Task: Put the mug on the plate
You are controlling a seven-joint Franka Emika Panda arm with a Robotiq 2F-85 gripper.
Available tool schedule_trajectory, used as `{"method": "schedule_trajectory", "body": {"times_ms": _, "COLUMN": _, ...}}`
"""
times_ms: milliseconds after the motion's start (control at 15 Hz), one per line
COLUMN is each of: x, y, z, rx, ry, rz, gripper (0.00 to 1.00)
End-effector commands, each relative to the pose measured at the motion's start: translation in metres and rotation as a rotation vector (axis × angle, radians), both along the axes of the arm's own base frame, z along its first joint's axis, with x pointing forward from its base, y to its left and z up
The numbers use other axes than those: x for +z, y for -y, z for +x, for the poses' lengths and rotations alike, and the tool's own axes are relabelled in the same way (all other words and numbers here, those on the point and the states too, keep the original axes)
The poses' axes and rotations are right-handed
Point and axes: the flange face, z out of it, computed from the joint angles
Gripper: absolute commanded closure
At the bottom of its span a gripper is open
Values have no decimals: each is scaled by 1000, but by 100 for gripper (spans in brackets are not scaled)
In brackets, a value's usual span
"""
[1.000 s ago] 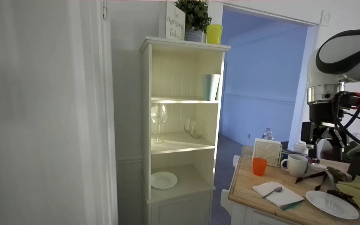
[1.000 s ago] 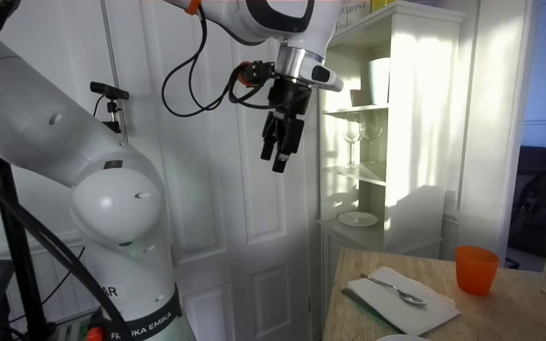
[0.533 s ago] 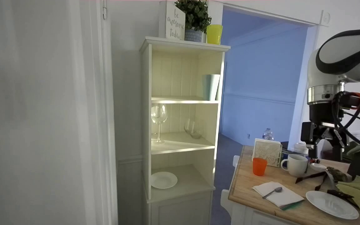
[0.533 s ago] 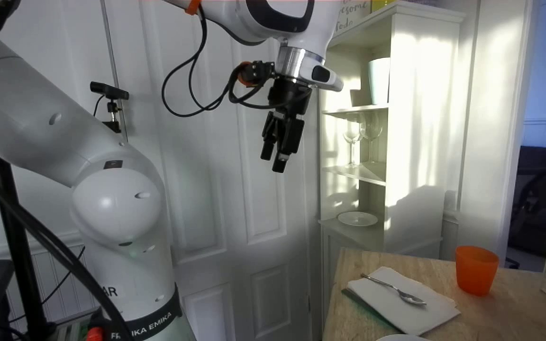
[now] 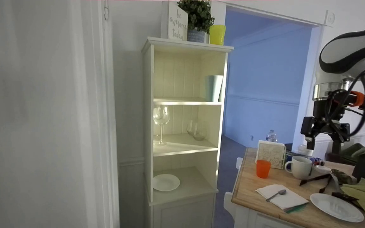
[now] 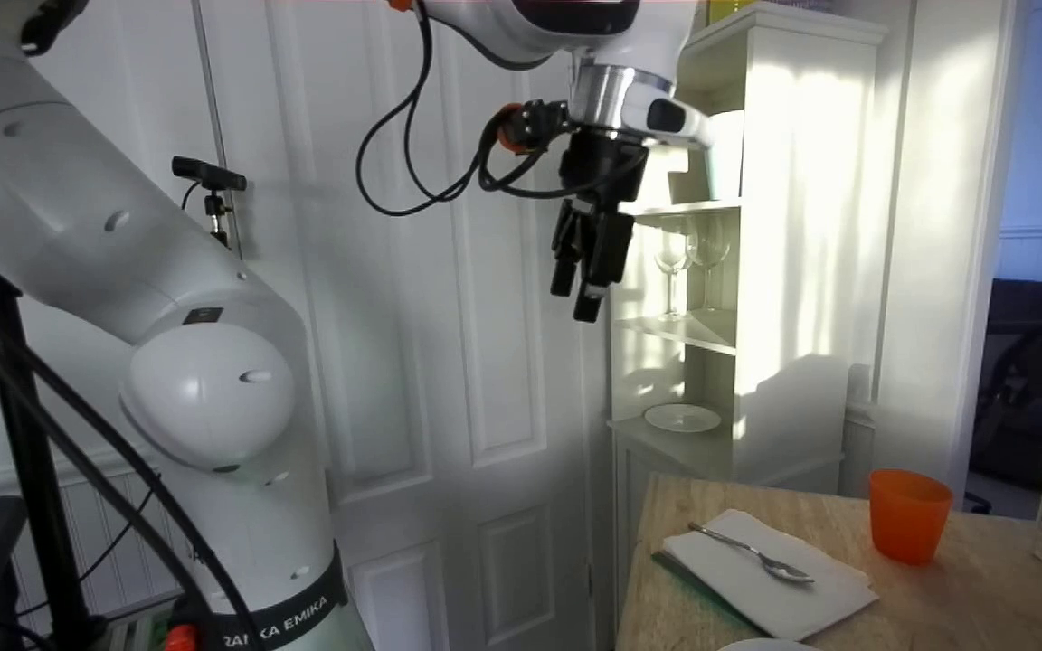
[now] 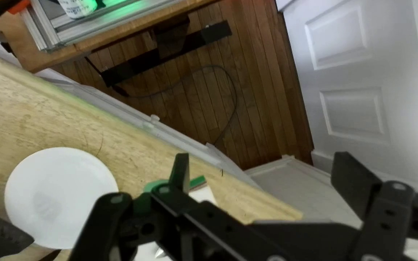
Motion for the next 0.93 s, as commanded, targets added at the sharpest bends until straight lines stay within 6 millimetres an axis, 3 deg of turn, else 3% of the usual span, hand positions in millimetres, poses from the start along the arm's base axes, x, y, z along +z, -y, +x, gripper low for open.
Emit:
{"method": "schedule_trajectory", "body": {"times_ms": 0, "x": 21, "y": 73, "z": 29, "rx": -135, "ry": 72, "rz": -17, "gripper": 0}}
{"method": "schedule_trajectory", "body": {"times_ms": 200, "x": 22, "y": 124, "z": 55, "rx": -220, "ry": 139, "rz": -34, "gripper": 0}}
{"method": "schedule_trajectory", "body": {"times_ms": 400, "x": 15, "y": 159, "z": 90, "rx": -303, "ry": 209, "rz": -83, "gripper": 0}}
{"method": "schedule_trajectory", "body": {"times_ms": 600, "x": -1, "y": 188, "z": 122, "rx": -395, "ry": 240, "rz": -138, "gripper": 0}}
{"method": "schedule_trajectory", "body": {"times_ms": 867, "x": -29, "y": 224, "z": 149, "rx": -528, "ry": 219, "rz": -195, "gripper": 0}}
